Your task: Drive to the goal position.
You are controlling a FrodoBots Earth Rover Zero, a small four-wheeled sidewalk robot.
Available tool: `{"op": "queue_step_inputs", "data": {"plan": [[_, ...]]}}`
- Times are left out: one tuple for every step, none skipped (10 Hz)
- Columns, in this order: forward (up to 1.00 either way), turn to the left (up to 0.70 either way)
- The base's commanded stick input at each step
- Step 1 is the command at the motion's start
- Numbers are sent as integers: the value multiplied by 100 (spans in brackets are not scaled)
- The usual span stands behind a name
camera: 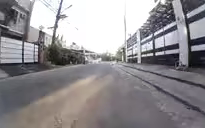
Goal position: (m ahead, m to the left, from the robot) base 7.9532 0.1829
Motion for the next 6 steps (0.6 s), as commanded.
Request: {"op": "queue_step_inputs", "data": {"plan": [[100,-1],[100,-1],[100,-1],[100,-1],[100,-1],[100,-1]]}}
